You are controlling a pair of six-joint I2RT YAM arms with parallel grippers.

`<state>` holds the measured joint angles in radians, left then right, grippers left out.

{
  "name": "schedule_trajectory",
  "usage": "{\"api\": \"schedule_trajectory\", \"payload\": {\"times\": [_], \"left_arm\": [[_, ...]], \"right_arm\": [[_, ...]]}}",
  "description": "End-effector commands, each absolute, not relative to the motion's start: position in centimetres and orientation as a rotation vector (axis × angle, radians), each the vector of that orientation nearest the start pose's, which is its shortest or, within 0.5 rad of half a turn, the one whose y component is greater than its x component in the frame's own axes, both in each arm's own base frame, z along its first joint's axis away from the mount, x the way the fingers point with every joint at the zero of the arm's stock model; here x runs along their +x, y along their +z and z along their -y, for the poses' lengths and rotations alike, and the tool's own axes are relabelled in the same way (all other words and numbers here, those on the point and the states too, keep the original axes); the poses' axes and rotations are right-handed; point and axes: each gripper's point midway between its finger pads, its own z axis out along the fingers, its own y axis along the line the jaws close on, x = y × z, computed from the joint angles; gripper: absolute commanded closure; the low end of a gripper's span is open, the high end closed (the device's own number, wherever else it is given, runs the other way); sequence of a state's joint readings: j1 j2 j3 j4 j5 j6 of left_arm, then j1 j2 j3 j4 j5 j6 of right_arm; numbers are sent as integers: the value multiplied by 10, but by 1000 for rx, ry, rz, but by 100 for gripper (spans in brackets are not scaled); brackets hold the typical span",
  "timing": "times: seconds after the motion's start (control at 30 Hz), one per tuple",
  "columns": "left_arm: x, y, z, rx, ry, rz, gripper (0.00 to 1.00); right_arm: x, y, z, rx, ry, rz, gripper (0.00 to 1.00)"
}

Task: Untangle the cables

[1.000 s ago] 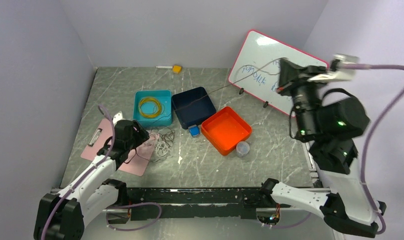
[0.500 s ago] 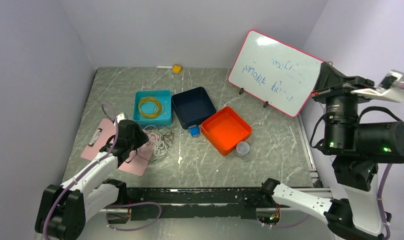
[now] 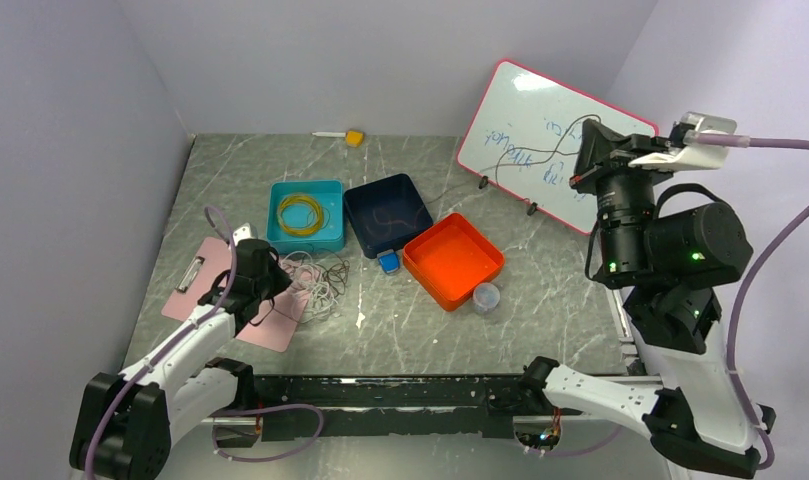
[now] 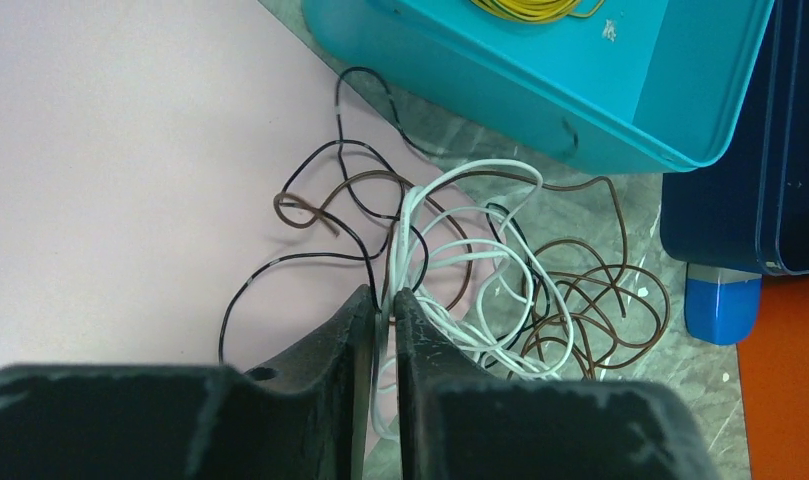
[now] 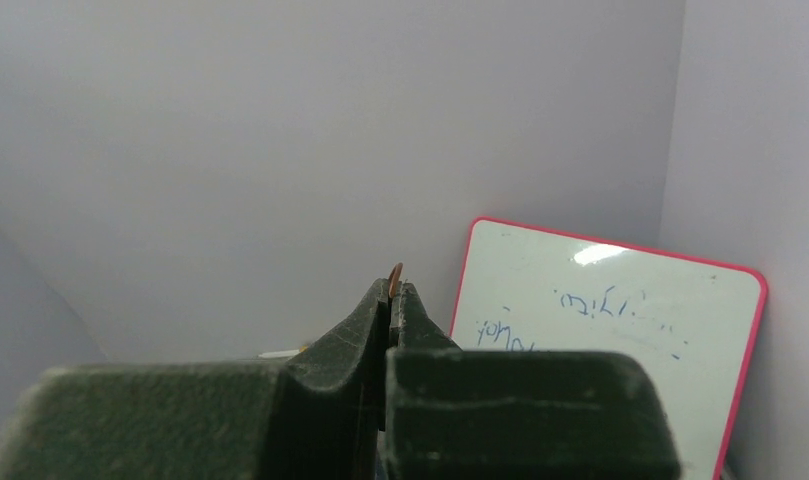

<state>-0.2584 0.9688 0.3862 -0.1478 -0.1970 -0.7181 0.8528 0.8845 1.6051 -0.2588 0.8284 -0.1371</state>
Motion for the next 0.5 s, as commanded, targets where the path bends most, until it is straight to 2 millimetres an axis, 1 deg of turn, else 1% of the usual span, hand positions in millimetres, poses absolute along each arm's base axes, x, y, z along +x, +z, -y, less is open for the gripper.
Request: {"api": "schedule_trajectory", "payload": {"times": [0.0, 0.1, 0.2, 0.3, 0.47], "left_arm": [[278, 74, 65, -600, -312, -2173, 84], [278, 72, 66, -600, -312, -2178, 86], [278, 72, 67, -600, -317, -2181, 87], [277, 72, 66, -599, -315, -2183, 87], [276, 70, 65, -594, -307, -2187, 87]], "right_arm": [[234, 557, -77, 84, 182, -1294, 100], [248, 532, -101, 33, 182, -1354, 100], [262, 494, -123, 0, 188, -1433, 100], [270, 460, -134, 1, 194, -1490, 100], [276, 424, -143, -5, 184, -1556, 100]]}}
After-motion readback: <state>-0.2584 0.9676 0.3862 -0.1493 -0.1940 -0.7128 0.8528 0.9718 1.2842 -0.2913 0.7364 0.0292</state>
